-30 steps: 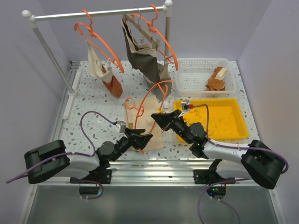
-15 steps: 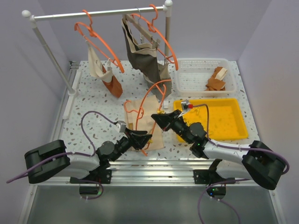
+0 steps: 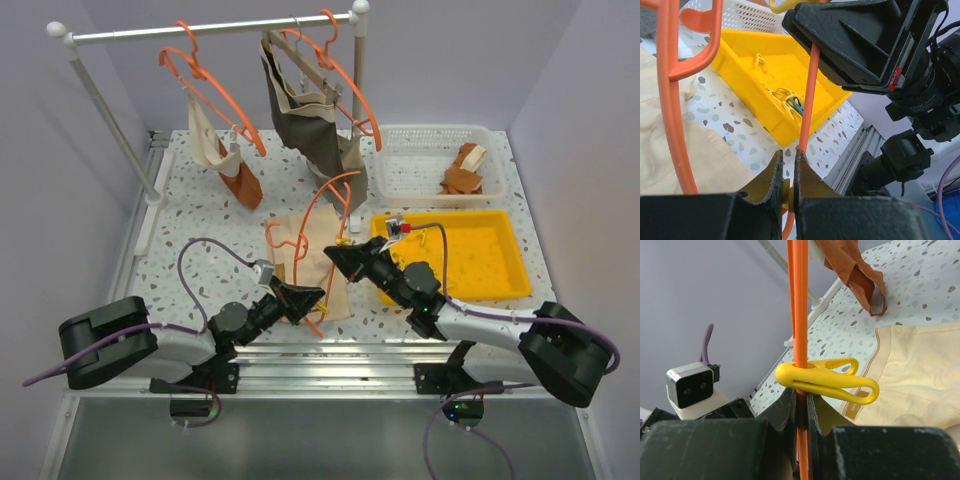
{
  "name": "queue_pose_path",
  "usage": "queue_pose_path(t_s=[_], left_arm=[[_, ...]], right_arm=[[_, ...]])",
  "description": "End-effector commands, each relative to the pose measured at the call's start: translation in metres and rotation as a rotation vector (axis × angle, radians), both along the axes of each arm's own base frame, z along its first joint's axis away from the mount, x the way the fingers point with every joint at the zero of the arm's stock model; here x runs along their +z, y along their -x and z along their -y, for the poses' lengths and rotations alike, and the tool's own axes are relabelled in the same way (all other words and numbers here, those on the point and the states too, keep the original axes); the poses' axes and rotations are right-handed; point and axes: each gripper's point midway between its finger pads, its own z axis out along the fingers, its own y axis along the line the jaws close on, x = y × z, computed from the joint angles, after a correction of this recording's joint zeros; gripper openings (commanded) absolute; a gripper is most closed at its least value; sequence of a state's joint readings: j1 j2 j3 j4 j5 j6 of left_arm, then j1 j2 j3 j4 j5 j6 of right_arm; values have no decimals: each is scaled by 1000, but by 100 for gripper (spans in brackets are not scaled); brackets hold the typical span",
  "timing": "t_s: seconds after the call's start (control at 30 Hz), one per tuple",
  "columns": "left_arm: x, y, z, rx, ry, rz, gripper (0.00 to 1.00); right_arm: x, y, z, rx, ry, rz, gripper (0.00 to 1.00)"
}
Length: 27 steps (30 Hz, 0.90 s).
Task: Clip the underwear to the hanger
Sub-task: Open the clamp at the hanger.
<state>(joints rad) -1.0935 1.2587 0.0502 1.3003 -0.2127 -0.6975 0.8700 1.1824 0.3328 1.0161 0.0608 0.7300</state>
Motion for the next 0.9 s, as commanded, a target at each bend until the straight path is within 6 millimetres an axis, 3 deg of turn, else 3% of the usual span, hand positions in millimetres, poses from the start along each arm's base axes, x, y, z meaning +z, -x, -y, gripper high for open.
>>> queue_pose_path(t_s=[0.0, 0.17, 0.37, 0.6, 0.87], left_arm=[[-17, 13, -17, -16, -8, -10, 0], [-19, 13, -22, -6, 5, -22, 0], [-22, 17, -27, -8, 40, -50, 0], [-18, 17, -29, -6, 88, -43, 0], [-12, 11, -31, 30, 83, 3, 0]], right_arm=[[37, -5, -3, -12, -116, 50, 0], [24, -7, -5, -11, -187, 13, 0], [35, -7, -1, -24, -300, 49, 0], [33, -9, 8, -93, -311, 36, 0], [17, -11, 1, -117, -273, -8, 0]])
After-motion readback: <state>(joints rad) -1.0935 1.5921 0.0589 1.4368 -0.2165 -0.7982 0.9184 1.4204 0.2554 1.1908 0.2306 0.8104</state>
